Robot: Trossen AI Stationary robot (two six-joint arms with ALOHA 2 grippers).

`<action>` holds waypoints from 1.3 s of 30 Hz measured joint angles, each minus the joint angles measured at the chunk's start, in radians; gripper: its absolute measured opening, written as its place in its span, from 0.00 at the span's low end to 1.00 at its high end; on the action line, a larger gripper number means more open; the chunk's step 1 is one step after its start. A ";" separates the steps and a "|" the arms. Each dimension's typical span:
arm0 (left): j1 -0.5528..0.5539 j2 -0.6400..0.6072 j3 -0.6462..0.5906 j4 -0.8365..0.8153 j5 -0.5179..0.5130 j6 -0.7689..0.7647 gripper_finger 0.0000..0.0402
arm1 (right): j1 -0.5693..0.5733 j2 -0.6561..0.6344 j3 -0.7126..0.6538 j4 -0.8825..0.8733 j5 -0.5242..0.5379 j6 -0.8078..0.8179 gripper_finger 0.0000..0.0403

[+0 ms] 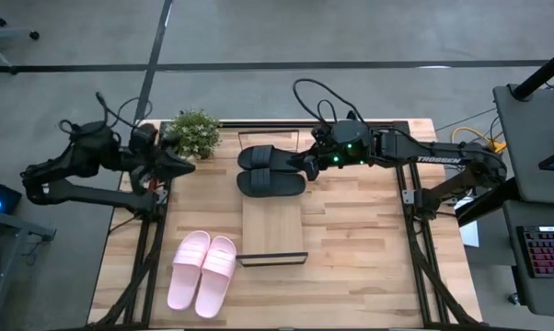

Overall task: Pick and place slides into the shelf
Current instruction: Put the right pink slide on the shelf

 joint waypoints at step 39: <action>-0.610 0.236 0.168 -0.011 -0.293 -0.073 0.00 | 0.032 0.010 0.000 -0.051 -0.007 -0.039 0.35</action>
